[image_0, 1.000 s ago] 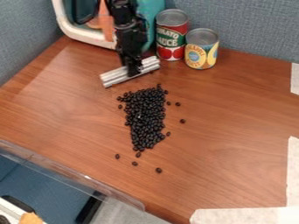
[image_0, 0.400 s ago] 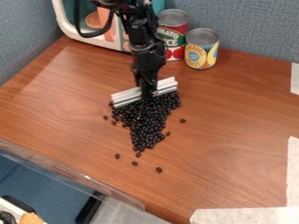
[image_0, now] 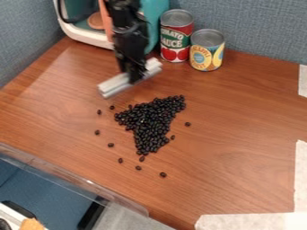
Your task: Sweep into pile
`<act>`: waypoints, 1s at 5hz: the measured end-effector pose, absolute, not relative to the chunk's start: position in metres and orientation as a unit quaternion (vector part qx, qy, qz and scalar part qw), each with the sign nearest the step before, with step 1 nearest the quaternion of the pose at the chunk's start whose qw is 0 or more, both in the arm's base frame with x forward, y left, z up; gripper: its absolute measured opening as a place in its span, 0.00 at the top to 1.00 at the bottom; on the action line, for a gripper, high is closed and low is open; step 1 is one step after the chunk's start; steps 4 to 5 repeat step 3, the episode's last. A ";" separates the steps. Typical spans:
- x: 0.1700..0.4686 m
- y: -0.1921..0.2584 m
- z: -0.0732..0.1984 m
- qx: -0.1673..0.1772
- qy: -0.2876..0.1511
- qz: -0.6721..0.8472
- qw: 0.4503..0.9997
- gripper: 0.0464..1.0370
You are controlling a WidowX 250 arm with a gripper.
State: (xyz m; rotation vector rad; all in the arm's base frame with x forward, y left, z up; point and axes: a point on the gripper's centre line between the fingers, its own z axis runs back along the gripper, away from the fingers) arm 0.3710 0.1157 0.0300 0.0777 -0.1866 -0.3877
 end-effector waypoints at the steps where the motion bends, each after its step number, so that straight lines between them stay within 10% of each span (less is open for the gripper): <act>1: 0.356 0.152 0.029 0.039 -0.090 -0.132 0.986 0.69; 5: 0.329 0.195 0.010 0.025 -0.063 -0.056 0.996 0.69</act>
